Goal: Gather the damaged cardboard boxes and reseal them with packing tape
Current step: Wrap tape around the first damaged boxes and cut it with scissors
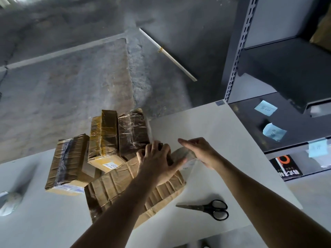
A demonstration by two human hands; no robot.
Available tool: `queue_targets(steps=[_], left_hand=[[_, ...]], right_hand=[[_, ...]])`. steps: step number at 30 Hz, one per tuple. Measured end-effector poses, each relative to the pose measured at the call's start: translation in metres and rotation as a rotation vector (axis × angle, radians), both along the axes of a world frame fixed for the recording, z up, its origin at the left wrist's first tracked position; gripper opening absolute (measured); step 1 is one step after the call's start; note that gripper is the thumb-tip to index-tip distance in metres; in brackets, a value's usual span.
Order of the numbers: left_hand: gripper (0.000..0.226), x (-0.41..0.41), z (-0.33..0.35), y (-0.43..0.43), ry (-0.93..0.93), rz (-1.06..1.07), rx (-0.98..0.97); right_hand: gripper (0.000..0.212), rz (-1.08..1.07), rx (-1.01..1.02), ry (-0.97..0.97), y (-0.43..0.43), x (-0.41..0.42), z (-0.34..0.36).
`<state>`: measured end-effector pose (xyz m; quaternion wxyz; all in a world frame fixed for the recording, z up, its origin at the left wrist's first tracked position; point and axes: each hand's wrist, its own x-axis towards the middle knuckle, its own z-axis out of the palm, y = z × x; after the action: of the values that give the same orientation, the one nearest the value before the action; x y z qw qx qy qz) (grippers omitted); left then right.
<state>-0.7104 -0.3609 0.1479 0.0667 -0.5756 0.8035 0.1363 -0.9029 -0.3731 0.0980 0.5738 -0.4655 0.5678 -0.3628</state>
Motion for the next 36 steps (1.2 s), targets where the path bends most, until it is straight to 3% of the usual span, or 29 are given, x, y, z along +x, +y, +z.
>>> queue_targets(steps=[6, 10, 13, 18, 20, 24, 28, 32, 36], left_hand=[[0.060, 0.003, 0.001, 0.006, 0.037, -0.005, 0.009], [0.052, 0.007, 0.004, 0.015, 0.055, 0.003, 0.022], [0.052, 0.011, 0.006, 0.018, 0.041, 0.028, 0.027], [0.061, 0.011, 0.016, 0.006, 0.025, 0.021, 0.163], [0.061, 0.005, 0.024, -0.004, 0.058, -0.019, 0.219], [0.050, -0.017, 0.038, -0.038, 0.353, -0.099, 0.367], [0.035, -0.037, 0.035, -0.065, 0.352, -0.208, 0.508], [0.025, -0.047, 0.023, -0.083, 0.350, -0.269, 0.561], [0.026, -0.051, 0.018, -0.088, 0.377, -0.232, 0.637]], right_hand=[[0.061, 0.150, -0.193, 0.414, -0.010, -0.006, 0.016], [0.064, 0.200, -0.193, 0.669, -0.005, 0.001, 0.019], [0.059, 0.255, -0.264, 0.780, -0.001, 0.009, 0.026], [0.050, 0.181, -0.260, 0.479, -0.006, -0.012, 0.016], [0.043, 0.159, -0.251, 0.447, -0.005, -0.015, 0.017], [0.024, 0.156, -0.214, 0.479, -0.005, -0.008, 0.023], [0.004, 0.051, -0.175, 0.397, -0.001, -0.006, 0.026], [0.007, -0.070, -0.130, 0.331, 0.000, -0.005, 0.032], [0.014, -0.028, -0.092, 0.354, -0.002, -0.004, 0.033]])
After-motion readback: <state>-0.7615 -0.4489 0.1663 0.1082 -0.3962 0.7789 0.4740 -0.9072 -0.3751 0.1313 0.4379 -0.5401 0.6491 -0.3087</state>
